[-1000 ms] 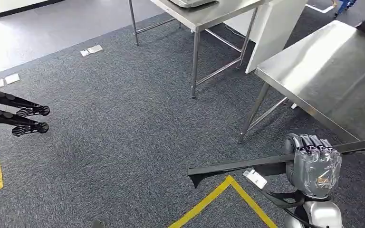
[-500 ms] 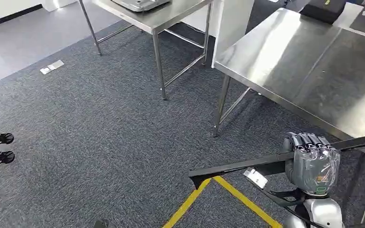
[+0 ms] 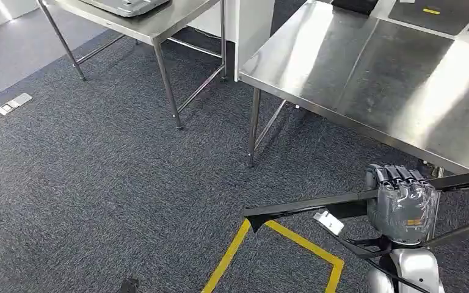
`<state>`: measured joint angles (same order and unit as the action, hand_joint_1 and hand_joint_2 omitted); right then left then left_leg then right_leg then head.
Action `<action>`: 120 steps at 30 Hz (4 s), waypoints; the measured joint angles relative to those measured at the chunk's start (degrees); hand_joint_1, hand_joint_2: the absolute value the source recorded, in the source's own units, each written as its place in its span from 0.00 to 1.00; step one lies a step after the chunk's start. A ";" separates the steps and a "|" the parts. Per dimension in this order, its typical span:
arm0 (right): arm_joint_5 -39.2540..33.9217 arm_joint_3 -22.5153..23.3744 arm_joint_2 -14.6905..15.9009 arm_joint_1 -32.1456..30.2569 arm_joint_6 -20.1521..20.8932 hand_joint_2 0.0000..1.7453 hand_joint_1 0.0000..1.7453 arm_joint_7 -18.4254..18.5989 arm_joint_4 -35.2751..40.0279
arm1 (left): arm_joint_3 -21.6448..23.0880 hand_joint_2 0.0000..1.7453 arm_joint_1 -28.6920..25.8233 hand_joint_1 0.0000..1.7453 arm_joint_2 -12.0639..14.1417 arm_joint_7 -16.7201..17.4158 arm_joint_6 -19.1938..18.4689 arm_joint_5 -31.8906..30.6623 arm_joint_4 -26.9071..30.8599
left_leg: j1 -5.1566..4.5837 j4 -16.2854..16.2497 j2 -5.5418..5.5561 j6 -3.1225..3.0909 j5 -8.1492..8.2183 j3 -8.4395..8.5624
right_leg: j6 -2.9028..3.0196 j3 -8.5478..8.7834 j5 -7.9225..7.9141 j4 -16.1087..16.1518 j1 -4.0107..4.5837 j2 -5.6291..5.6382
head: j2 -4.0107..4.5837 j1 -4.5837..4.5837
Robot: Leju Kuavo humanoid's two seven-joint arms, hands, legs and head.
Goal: Take the parts from the cabinet and place them on the table.
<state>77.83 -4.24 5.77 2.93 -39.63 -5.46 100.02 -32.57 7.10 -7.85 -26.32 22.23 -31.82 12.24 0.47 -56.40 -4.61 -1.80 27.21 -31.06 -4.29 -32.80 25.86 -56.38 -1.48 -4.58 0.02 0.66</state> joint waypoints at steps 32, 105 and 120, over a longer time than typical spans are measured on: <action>0.41 -1.27 -0.61 3.67 0.59 1.00 0.93 0.92 -2.34 | -0.77 1.00 -0.30 0.00 0.13 0.48 -0.59 0.61 0.02 | -0.23 -0.46 -0.99 0.60 0.35 -0.09 | 0.83 -0.12 -0.68 -0.35 0.96 -0.38 | 0.00 0.37; 6.34 -4.13 -1.99 9.10 2.64 1.00 0.93 3.15 -5.77 | -2.03 1.00 -0.66 0.00 0.17 2.40 -1.20 0.15 0.00 | 0.55 -12.05 4.59 2.03 1.58 -8.50 | 3.96 0.77 0.53 -0.74 0.22 1.80 | 0.00 -0.87; 6.43 -4.33 -2.03 9.77 3.50 1.00 0.93 3.48 -5.77 | -2.23 1.00 -0.45 0.00 0.17 2.67 -1.40 -0.04 0.00 | -0.53 -2.07 3.75 0.55 -1.44 -3.54 | 2.29 0.42 0.48 -0.75 1.24 1.37 | 0.00 -0.48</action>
<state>84.26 -8.57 3.74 12.69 -36.13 -1.99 94.25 -34.80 6.66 -7.67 -23.65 20.83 -31.87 12.24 -0.07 -58.47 -0.86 -1.25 25.77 -34.60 -2.00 -32.38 26.34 -57.13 -0.24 -3.21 0.02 0.18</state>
